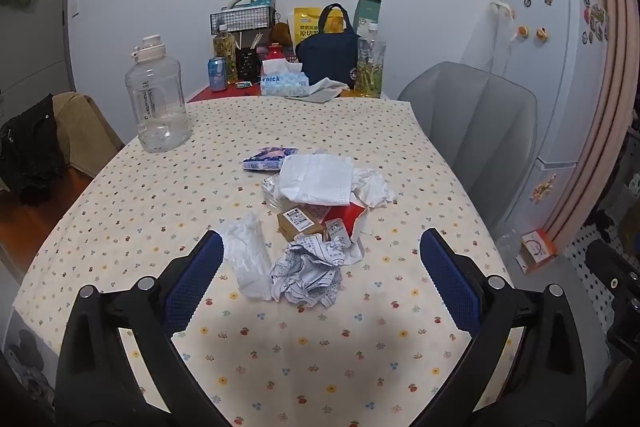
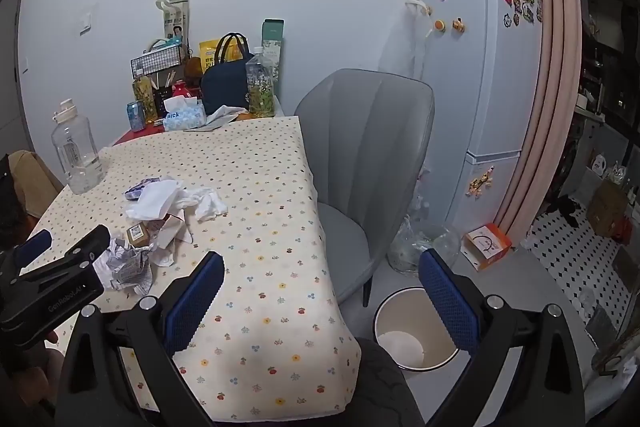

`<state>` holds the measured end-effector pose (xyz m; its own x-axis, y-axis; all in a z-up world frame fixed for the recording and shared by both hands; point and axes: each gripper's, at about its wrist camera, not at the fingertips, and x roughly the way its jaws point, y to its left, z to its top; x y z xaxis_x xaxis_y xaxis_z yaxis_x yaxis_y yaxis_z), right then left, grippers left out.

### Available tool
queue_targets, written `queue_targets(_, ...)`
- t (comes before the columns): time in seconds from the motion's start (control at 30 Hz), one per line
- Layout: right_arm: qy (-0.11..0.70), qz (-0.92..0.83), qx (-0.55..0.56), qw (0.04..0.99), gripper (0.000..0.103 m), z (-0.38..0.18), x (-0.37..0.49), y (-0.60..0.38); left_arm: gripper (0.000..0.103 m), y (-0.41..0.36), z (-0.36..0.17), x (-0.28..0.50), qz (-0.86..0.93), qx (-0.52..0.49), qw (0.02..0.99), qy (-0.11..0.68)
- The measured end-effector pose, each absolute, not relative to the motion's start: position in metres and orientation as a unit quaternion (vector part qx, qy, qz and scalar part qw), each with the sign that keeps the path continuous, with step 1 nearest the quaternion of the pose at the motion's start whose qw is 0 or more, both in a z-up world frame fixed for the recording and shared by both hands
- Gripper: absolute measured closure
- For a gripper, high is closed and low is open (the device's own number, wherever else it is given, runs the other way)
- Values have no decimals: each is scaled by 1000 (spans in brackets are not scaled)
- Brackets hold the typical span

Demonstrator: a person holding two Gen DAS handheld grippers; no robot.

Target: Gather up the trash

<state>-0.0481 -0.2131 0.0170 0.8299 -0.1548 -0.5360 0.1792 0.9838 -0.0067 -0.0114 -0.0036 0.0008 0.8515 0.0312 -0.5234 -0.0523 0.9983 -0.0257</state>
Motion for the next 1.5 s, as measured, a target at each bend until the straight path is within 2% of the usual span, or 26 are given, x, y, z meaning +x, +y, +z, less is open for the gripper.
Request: queue_targets(1.5,276,-89,14,957,8,11,-46,-207,5,-2,1,-7,19,-19,960,277)
